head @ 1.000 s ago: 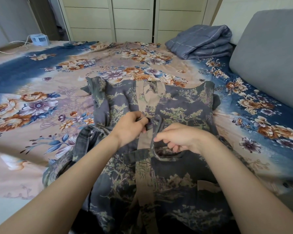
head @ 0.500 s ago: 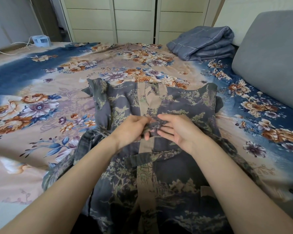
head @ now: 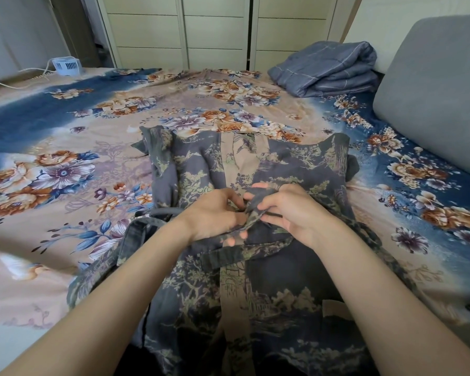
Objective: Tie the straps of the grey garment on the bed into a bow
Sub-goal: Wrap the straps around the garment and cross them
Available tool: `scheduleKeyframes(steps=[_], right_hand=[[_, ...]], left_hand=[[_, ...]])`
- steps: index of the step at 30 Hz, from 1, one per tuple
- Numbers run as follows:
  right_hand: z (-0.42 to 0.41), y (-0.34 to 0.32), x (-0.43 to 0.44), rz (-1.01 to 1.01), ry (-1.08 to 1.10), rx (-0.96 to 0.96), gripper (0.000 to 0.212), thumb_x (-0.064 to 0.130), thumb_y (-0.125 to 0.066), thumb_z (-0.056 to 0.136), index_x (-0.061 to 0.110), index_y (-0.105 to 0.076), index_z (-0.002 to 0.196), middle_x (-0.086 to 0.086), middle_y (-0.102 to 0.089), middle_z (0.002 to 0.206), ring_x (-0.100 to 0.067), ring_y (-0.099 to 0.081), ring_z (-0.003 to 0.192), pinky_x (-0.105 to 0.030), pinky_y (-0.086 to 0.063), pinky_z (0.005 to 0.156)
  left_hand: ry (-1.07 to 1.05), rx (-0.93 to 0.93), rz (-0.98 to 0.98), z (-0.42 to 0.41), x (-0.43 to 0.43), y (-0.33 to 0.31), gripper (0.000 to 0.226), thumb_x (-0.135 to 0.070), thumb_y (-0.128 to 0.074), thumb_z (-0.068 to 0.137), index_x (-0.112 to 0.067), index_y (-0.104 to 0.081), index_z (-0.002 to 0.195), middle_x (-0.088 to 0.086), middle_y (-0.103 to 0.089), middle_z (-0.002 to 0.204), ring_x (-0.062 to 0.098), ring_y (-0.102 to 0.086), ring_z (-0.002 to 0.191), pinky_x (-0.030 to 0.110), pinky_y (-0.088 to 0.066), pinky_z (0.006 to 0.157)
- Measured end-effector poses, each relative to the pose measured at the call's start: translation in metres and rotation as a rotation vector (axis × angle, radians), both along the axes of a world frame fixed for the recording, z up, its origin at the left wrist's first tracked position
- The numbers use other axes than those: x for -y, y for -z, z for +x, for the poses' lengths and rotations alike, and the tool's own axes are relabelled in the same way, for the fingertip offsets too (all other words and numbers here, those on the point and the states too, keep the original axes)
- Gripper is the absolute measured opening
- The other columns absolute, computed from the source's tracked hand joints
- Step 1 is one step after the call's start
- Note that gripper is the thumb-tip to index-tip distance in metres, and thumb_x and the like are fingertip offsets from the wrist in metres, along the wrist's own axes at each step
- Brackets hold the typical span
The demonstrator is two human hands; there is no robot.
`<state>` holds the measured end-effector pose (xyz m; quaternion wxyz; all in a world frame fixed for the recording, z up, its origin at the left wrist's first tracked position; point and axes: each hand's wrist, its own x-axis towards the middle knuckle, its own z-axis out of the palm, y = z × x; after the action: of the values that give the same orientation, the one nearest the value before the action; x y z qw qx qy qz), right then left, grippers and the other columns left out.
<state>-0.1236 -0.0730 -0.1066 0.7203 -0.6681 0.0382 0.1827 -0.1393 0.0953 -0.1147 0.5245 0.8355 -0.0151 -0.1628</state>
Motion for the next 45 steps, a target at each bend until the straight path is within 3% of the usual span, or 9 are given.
scheduleKeyframes(steps=[6,9,12,15,21,25,29,37,45], right_hand=[[-0.001,-0.001,0.004,-0.024,-0.032,-0.002,0.039,-0.010,-0.057,0.091,0.016,-0.069,0.118,-0.003,-0.079,0.108,-0.019,-0.073,0.105,-0.026,-0.061,0.078],[-0.001,-0.001,0.003,-0.015,-0.021,-0.013,0.035,-0.004,-0.062,0.092,0.017,-0.071,0.119,-0.009,-0.078,0.111,-0.022,-0.074,0.105,-0.028,-0.060,0.080],[-0.002,-0.001,0.003,-0.029,-0.027,-0.001,0.036,-0.004,-0.063,0.091,0.017,-0.071,0.121,-0.008,-0.079,0.109,-0.019,-0.074,0.100,-0.024,-0.059,0.077],[-0.002,0.000,0.003,-0.037,-0.057,0.014,0.037,-0.007,-0.061,0.091,0.014,-0.069,0.121,-0.004,-0.079,0.108,-0.018,-0.071,0.097,-0.024,-0.056,0.075],[-0.006,0.001,0.000,-0.074,-0.168,0.034,0.028,-0.011,-0.060,0.087,0.008,-0.068,0.106,-0.005,-0.079,0.096,-0.017,-0.070,0.088,-0.026,-0.054,0.074],[-0.003,-0.001,0.000,-0.055,-0.113,0.064,0.036,-0.013,-0.061,0.085,0.014,-0.068,0.107,-0.006,-0.078,0.094,-0.019,-0.070,0.088,-0.030,-0.055,0.080],[-0.003,0.000,0.007,-0.201,-0.077,0.073,0.013,0.000,-0.062,0.094,-0.003,-0.072,0.101,-0.014,-0.073,0.088,-0.015,-0.065,0.078,-0.031,-0.057,0.081],[0.002,-0.007,0.038,-0.453,-0.105,0.093,0.039,0.056,-0.075,0.082,0.018,-0.069,0.082,0.010,-0.048,0.057,-0.009,-0.045,0.055,-0.027,-0.038,0.065],[0.012,-0.011,0.084,-0.177,0.143,-0.054,0.036,0.043,-0.078,0.082,0.019,-0.052,0.073,0.009,-0.031,0.051,-0.009,-0.026,0.044,-0.022,-0.027,0.052]], left_hand=[[-0.005,0.145,0.216,0.010,-0.005,0.008,0.020,-0.019,-0.059,0.097,-0.019,-0.075,0.086,-0.006,-0.053,0.053,0.006,-0.040,0.040,0.022,-0.031,0.042],[-0.056,0.157,0.275,0.013,-0.005,0.001,0.037,-0.033,-0.061,0.092,-0.020,-0.061,0.057,-0.005,-0.046,0.049,0.016,-0.037,0.049,0.028,-0.030,0.052],[-0.116,0.083,0.195,0.011,0.002,-0.010,0.032,-0.041,-0.047,0.097,-0.021,-0.064,0.077,0.003,-0.061,0.077,0.020,-0.049,0.068,0.033,-0.038,0.067],[-0.198,-0.039,0.052,0.012,0.009,-0.009,0.044,-0.045,-0.035,0.105,-0.019,-0.070,0.107,-0.001,-0.064,0.099,0.013,-0.051,0.075,0.028,-0.039,0.068],[-0.195,-0.228,-0.380,0.021,0.014,0.009,0.050,-0.051,-0.064,0.093,-0.013,-0.073,0.124,0.006,-0.076,0.110,0.020,-0.066,0.094,0.031,-0.052,0.082],[-0.356,-0.169,-0.722,0.025,0.021,0.008,0.024,-0.022,-0.063,0.098,-0.004,-0.072,0.111,0.014,-0.075,0.105,0.014,-0.072,0.076,0.023,-0.059,0.067],[-0.368,-0.066,-0.918,0.030,0.018,0.000,0.013,-0.020,-0.050,0.104,-0.015,-0.061,0.108,0.005,-0.076,0.117,0.010,-0.068,0.093,0.025,-0.052,0.092],[-0.555,0.064,-0.984,0.032,-0.023,-0.003,0.026,-0.020,-0.031,0.110,-0.020,-0.054,0.097,-0.011,-0.024,0.046,0.007,-0.023,0.037,0.018,-0.042,0.051],[-0.654,0.061,-0.840,0.034,-0.061,0.014,0.028,-0.013,-0.029,0.108,-0.018,-0.052,0.092,-0.012,-0.027,0.040,0.004,-0.021,0.029,0.016,-0.026,0.033]])
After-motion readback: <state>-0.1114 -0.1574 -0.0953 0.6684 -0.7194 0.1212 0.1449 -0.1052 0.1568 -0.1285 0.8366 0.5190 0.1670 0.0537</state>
